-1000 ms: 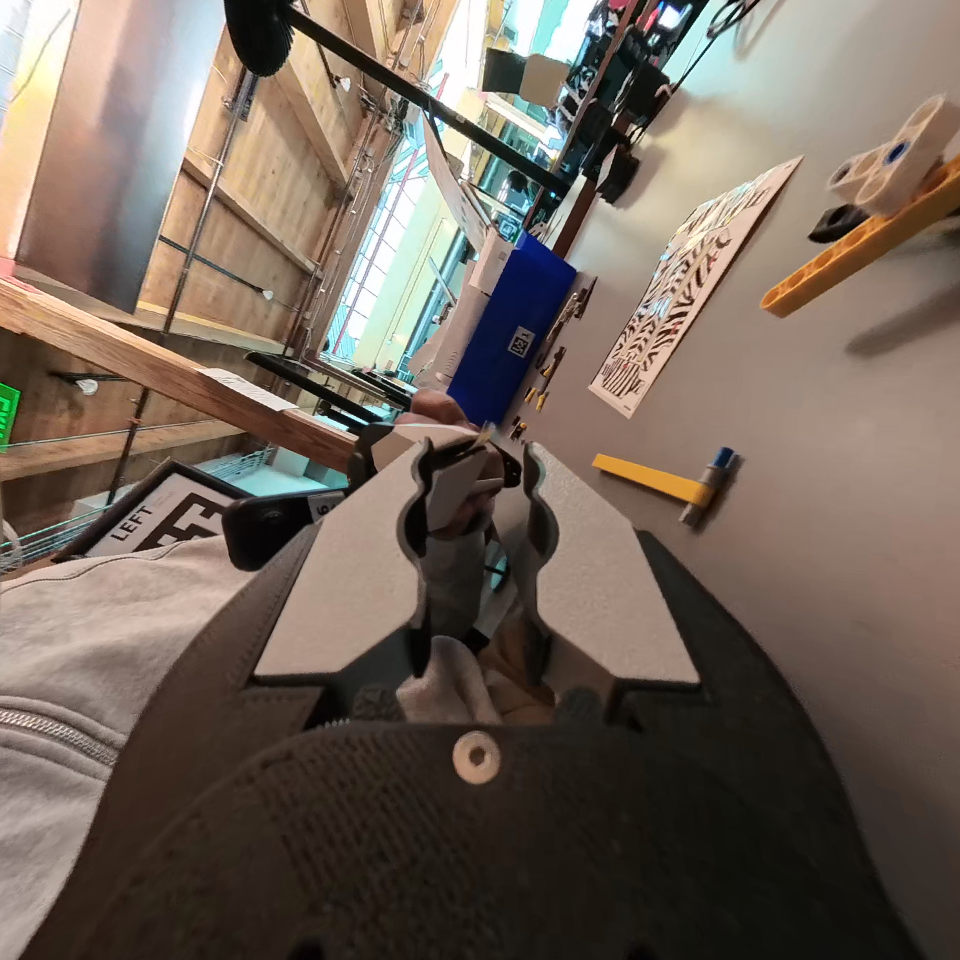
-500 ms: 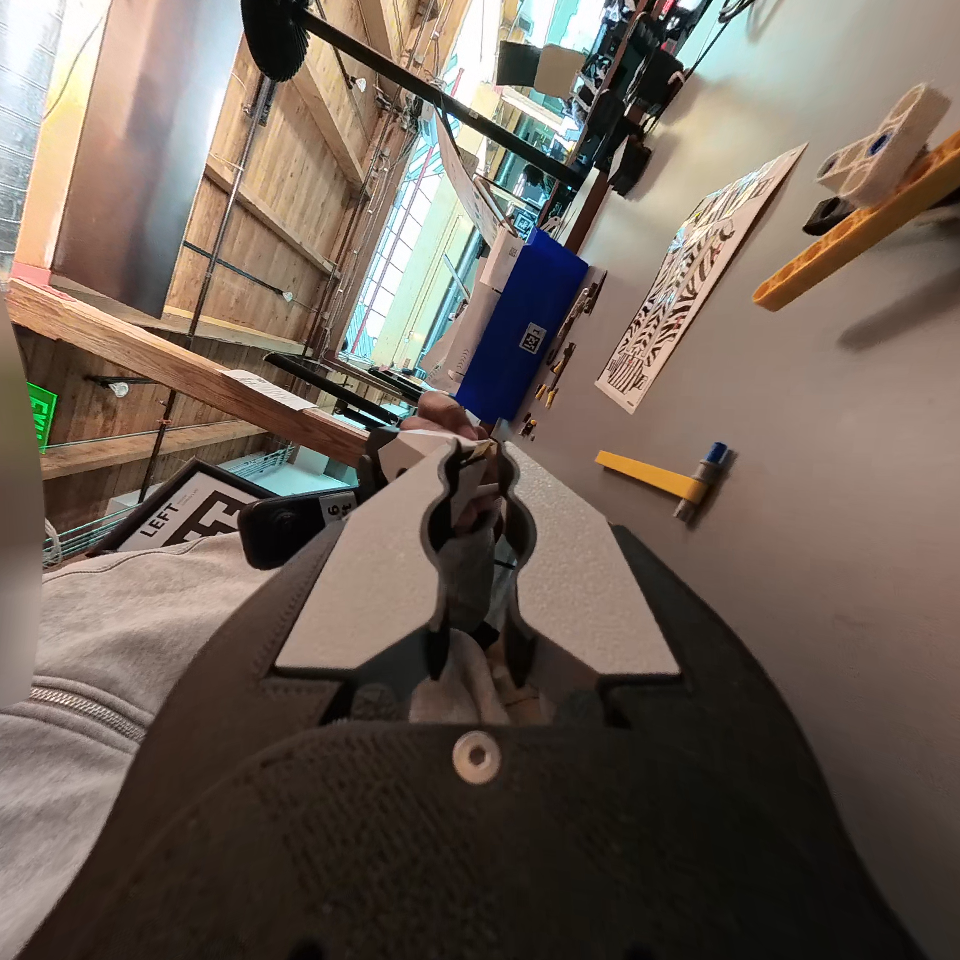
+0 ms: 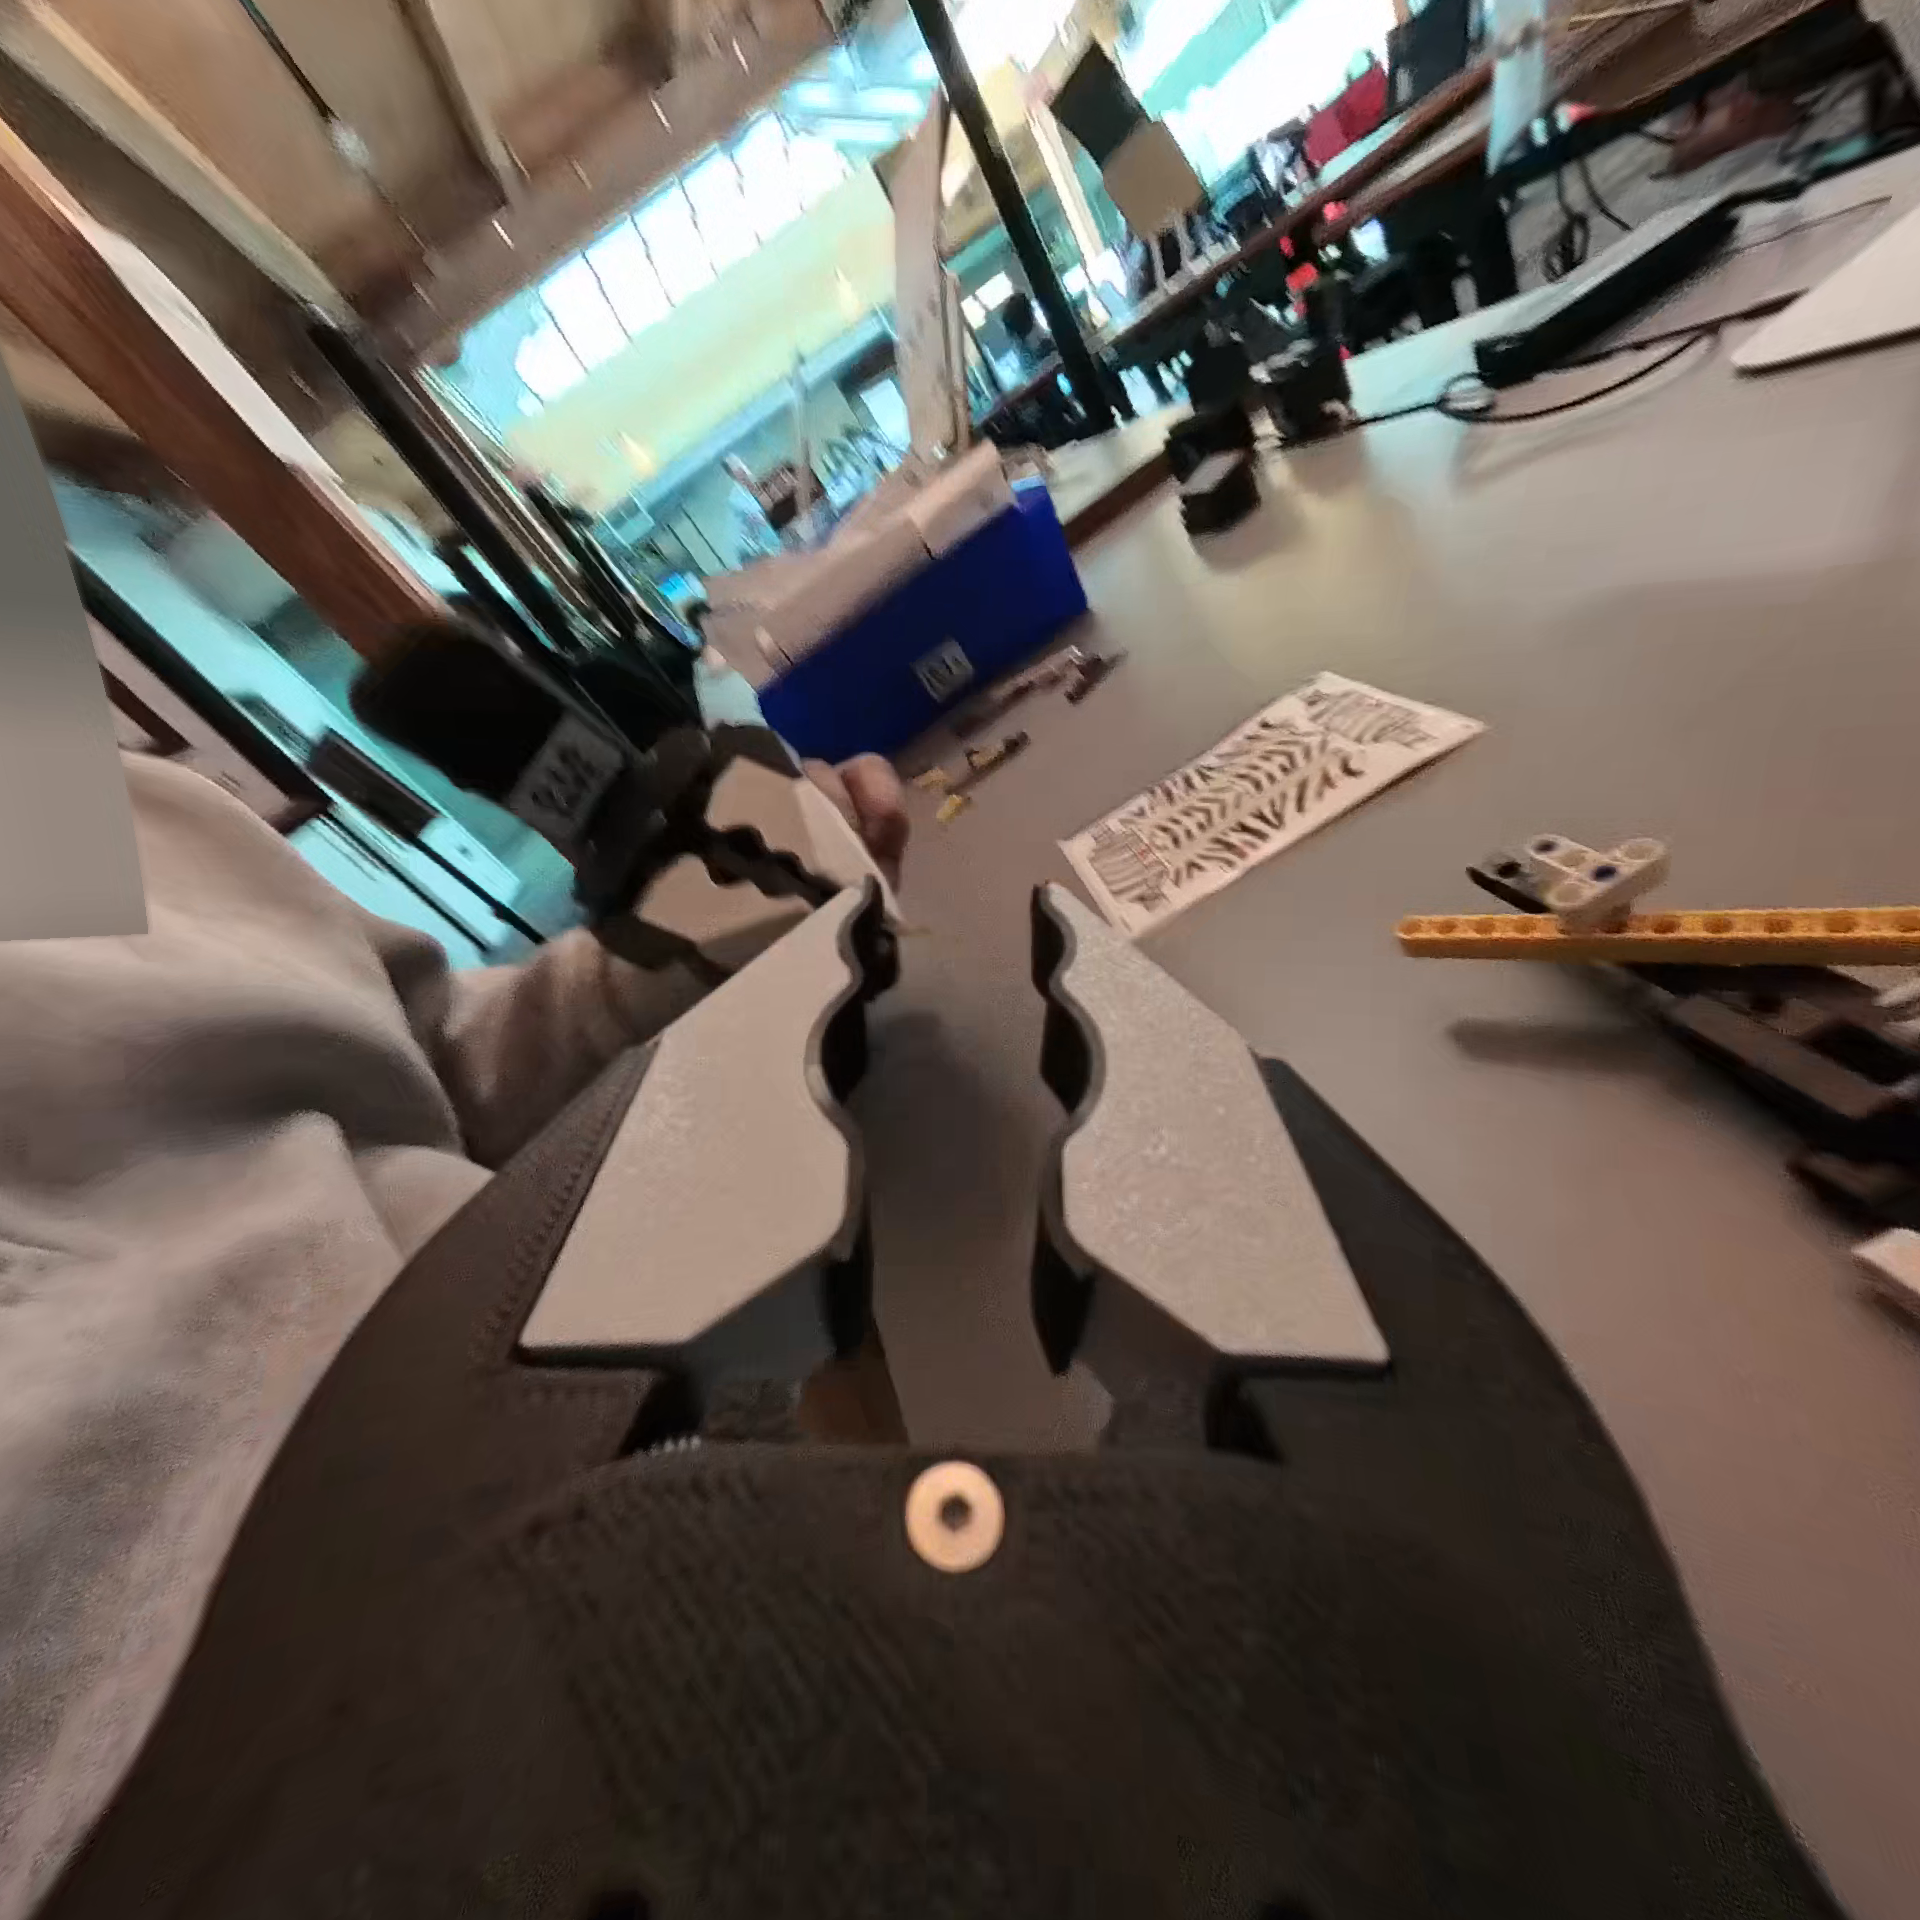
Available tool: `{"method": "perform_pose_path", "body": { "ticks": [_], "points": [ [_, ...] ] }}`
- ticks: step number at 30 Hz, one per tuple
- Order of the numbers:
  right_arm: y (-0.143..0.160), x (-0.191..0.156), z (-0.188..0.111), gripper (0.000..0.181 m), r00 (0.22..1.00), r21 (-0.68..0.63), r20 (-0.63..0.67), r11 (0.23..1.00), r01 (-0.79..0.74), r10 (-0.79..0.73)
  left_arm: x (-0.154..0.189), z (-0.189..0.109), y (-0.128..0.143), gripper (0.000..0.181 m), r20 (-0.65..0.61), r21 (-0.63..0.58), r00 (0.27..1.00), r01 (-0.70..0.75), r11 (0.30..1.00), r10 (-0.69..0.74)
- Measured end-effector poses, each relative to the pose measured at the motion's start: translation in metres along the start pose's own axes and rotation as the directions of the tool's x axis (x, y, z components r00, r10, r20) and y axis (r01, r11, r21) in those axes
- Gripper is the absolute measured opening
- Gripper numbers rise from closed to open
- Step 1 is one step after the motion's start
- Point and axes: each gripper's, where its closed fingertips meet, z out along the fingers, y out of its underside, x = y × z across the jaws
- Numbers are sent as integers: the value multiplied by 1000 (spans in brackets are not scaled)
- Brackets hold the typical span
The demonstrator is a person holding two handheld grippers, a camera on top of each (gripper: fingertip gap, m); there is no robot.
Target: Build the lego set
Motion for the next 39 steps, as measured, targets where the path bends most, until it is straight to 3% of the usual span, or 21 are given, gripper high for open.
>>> {"method": "perform_pose_path", "body": {
  "ticks": [2,4,6,9,11,17,31,33,36,39],
  "points": [
    [6,-2,2,26,1000,-25,13,999,-20,20,-2,-5,-8,0,-28,57,997,77,995,-76],
    [5,-15,5,23,990,-4,119,997,-81,81,-3,-8,-11,0,-62,70,989,140,988,-136],
    [3,-28,5,20,983,15,184,1000,-19,16,3,-9,-12,0,-155,65,954,268,961,-255],
    [10,-36,6,18,958,0,164,971,240,-237,13,-15,-25,0,-363,57,804,523,851,-470],
    [13,-39,6,16,936,-9,161,948,319,-314,12,-18,-31,0,-435,48,722,615,787,-538],
    [11,-51,5,11,938,21,238,966,256,-254,19,-15,-26,0,-442,9,713,610,792,-544],
    [20,-57,9,0,931,-11,249,961,278,-267,26,-17,-28,0,-496,-9,666,637,771,-557],
    [20,-57,9,0,929,-10,247,958,287,-276,25,-17,-28,12,-502,-11,652,652,758,-568],
    [20,-58,9,0,917,-3,242,944,329,-319,20,-26,-39,42,-570,2,561,731,682,-600],
    [17,-58,7,0,892,19,213,915,404,-398,-1,-43,-54,50,-668,27,401,855,518,-627]
  ]
}}
